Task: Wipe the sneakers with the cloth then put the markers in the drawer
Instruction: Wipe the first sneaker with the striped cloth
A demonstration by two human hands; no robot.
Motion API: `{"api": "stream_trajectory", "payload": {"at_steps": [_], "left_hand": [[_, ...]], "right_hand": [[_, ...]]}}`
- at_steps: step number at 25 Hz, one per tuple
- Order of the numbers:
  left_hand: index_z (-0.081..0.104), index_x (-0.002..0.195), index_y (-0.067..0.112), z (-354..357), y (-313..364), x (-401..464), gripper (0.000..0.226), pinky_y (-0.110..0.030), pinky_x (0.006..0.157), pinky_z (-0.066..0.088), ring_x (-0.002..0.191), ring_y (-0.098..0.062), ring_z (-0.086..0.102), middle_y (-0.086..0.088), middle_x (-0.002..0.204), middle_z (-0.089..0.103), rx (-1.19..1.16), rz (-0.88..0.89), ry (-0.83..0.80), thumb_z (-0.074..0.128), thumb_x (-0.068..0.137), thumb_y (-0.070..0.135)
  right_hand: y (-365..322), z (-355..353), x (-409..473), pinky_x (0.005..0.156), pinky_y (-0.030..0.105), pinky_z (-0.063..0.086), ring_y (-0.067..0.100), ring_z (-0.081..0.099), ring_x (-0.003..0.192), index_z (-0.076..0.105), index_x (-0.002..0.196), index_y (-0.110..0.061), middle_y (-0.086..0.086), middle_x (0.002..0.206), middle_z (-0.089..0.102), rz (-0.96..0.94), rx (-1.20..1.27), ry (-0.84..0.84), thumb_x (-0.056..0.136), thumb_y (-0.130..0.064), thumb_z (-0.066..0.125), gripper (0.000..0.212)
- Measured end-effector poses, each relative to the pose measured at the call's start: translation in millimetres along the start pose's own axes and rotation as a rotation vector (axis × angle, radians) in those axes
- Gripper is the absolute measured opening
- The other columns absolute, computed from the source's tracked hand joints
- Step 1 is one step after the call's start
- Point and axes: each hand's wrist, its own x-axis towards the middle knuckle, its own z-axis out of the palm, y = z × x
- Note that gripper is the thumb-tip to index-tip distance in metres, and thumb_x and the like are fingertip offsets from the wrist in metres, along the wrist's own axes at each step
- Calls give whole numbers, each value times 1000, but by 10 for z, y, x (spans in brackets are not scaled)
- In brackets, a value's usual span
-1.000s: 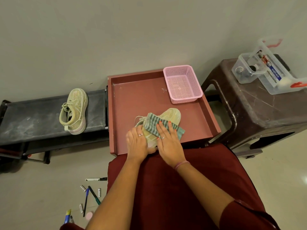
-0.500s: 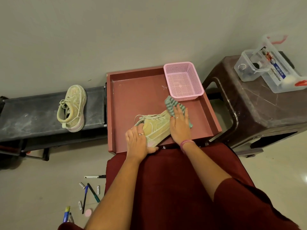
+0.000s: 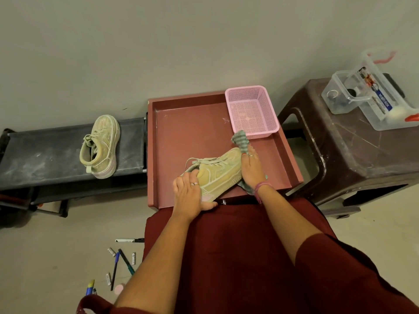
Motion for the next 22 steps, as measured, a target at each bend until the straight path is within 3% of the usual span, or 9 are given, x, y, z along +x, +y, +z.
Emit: {"api": "stream_trajectory", "payload": {"at_steps": [3, 7, 8, 10, 12, 14, 16, 18, 22], "left_hand": [[34, 134, 9, 40, -17, 10, 117, -40, 99, 24, 107, -33, 45, -12, 118, 47, -6, 28, 49, 84, 43, 61], [28, 133, 13, 37, -33, 6, 119, -39, 99, 23, 106, -34, 46, -12, 116, 48, -43, 46, 60, 85, 40, 60], [26, 130, 17, 41, -35, 0, 117, -41, 98, 27, 103, -35, 47, -13, 113, 49, -36, 62, 81, 85, 39, 61], [29, 132, 14, 31, -38, 1, 117, -44, 99, 29, 106, -34, 47, -12, 116, 49, -49, 70, 68, 85, 41, 61], [35, 137, 7, -2, -38, 9, 117, -42, 104, 24, 113, -32, 43, -11, 122, 45, -58, 48, 18, 83, 45, 62], [36, 137, 6, -25, -46, 5, 118, -42, 104, 24, 112, -31, 42, -11, 123, 45, -53, 46, 17, 83, 45, 64], [37, 130, 9, -10, -89, 20, 119, -44, 97, 33, 100, -32, 50, -11, 112, 51, 24, 104, 88, 84, 37, 66], [38, 122, 9, 2, -136, 66, 118, -40, 94, 32, 89, -31, 54, -11, 100, 54, 118, 187, 142, 84, 30, 68], [42, 120, 7, -44, -266, 181, 121, -46, 104, 26, 95, -29, 52, -10, 100, 52, 281, 310, 137, 85, 23, 65]], "right_hand": [[76, 87, -471, 118, 30, -1, 14, -9, 145, 13, 151, -21, -10, 158, 4, -91, -73, -17, 101, -20, 24, 51], [181, 211, -872, 113, 20, -2, 0, -15, 139, 14, 150, -25, -26, 149, -3, -158, 0, 18, 102, -18, 27, 51], [171, 200, -842, 113, 20, 1, 0, -9, 141, 17, 150, -26, -25, 149, 2, -154, 20, 33, 101, -19, 27, 50], [163, 164, -676, 109, 27, 24, 12, 29, 133, 38, 143, -26, -14, 141, 37, -25, 199, 67, 96, -27, 31, 47], [53, 2, -544, 80, 33, 45, 20, 52, 93, 60, 105, -19, -2, 95, 57, 222, 572, 134, 89, -32, 36, 32], [8, -211, -467, 67, 31, 48, 21, 58, 76, 57, 84, -15, 3, 83, 59, 365, 852, 245, 93, -27, 39, 23], [-18, -381, -487, 66, 30, 50, 17, 61, 71, 58, 81, -17, 1, 82, 63, 409, 987, 335, 96, -26, 40, 25], [25, -434, -488, 69, 32, 53, 16, 64, 73, 60, 83, -19, -1, 83, 65, 446, 1035, 374, 98, -32, 42, 26], [60, -447, -536, 68, 32, 56, 16, 66, 78, 59, 89, -17, 1, 88, 66, 392, 930, 345, 94, -28, 56, 13]]}}
